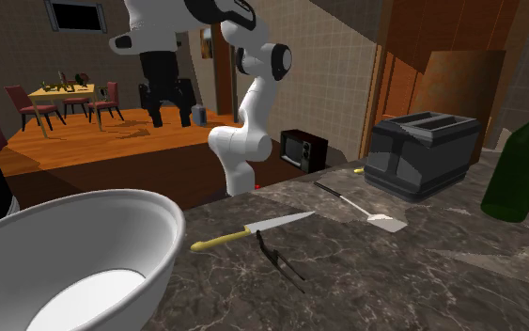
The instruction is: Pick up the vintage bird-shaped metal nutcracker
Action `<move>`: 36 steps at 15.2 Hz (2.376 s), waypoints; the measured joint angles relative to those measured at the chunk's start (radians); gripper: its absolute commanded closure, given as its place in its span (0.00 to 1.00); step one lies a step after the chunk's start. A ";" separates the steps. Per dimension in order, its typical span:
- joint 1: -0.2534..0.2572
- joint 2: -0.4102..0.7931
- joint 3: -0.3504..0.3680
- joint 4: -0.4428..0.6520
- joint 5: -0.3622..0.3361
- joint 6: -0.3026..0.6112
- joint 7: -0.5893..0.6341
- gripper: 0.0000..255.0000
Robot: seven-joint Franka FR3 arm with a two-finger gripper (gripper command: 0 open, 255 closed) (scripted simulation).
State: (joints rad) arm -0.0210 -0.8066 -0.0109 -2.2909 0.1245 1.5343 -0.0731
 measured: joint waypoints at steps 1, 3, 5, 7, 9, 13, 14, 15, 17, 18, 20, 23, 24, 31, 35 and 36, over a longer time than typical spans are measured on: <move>0.000 0.000 0.000 0.000 0.000 0.000 0.000 0.00; 0.019 0.017 0.012 -0.012 0.010 0.036 -0.019 0.00; 0.046 0.034 0.026 -0.031 0.021 0.084 -0.051 0.00; 0.077 0.061 0.047 -0.053 0.037 0.145 -0.083 0.00; 0.110 0.093 0.071 -0.067 0.053 0.206 -0.112 0.00; 0.170 0.154 0.111 -0.090 0.080 0.317 -0.181 0.00; 0.185 0.172 0.121 -0.086 0.086 0.338 -0.197 0.00; 0.201 0.195 0.134 -0.094 0.093 0.374 -0.213 0.00; 0.228 0.229 0.150 -0.103 0.102 0.431 -0.255 0.00; 0.243 0.249 0.162 -0.099 0.108 0.455 -0.269 0.00; 0.274 0.284 0.187 -0.108 0.119 0.512 -0.300 0.00; 0.318 0.337 0.225 -0.115 0.133 0.593 -0.345 0.00; 0.332 0.365 0.240 -0.111 0.136 0.624 -0.359 0.00; 0.407 0.477 0.304 -0.102 0.143 0.766 -0.462 0.00; 0.414 0.508 0.317 -0.131 0.148 0.828 -0.468 0.00; 0.415 0.514 0.320 -0.138 0.149 0.842 -0.467 0.00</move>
State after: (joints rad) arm 0.3943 -0.2922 0.3094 -2.4293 0.2732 2.3762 -0.5403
